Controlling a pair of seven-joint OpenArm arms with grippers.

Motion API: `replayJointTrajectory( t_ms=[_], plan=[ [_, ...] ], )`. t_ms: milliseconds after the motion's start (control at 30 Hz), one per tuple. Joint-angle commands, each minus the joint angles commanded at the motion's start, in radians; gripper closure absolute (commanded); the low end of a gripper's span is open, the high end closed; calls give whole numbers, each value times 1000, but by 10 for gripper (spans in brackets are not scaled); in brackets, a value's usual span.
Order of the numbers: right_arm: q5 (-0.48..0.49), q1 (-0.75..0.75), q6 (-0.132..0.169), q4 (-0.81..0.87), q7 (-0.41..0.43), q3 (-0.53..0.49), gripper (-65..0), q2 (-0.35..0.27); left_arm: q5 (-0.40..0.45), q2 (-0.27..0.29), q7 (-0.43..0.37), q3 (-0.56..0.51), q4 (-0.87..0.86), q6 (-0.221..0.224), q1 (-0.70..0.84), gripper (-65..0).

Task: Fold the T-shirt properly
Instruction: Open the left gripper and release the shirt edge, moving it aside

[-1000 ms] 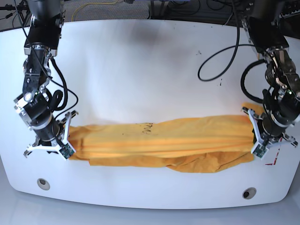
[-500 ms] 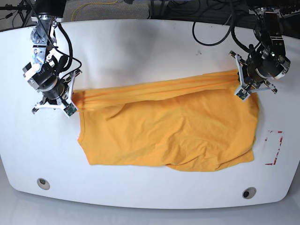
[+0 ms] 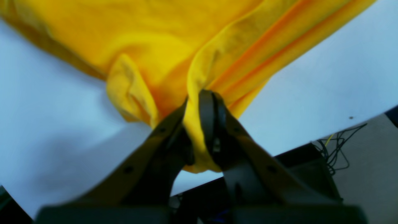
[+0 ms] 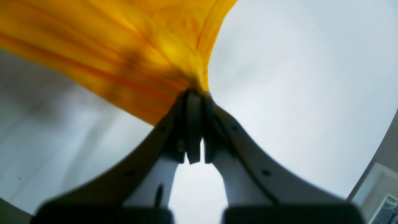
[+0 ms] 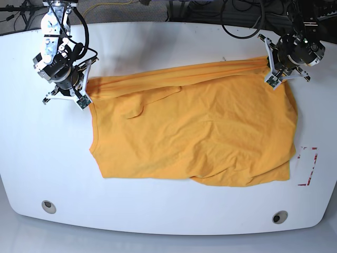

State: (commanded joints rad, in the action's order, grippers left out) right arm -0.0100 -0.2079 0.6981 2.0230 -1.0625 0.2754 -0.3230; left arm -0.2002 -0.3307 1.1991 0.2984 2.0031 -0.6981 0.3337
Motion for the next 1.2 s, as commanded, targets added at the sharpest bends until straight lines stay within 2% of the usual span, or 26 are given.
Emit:
replayJointTrajectory(
  t_ms=[200,333,567,733,900,1033,1200],
  plan=[
    [0,29,0,-9,0,-2,0,0,2,-5,0,-5,-20,0,-114,0],
    [0,63,0,-44,3,-3,0,2,58,-5,0,-9,-43,0,-203,0],
    [0,104,0,-92,8,-3,0,3,141,-5,0,-97,-72,0,-276,0],
    [-2,109,0,-135,63,0,0,35,143,-5,0,-135,-129,0,-302,0],
    [-2,107,0,-196,117,-2,0,43,143,-5,-2,-138,-210,0,-331,0],
    [-2,106,0,-261,178,5,0,69,143,-8,-58,-138,-267,0,-345,0],
    [-2,107,0,-307,227,5,0,74,143,-34,-118,-140,-331,0,-348,0]
  ],
)
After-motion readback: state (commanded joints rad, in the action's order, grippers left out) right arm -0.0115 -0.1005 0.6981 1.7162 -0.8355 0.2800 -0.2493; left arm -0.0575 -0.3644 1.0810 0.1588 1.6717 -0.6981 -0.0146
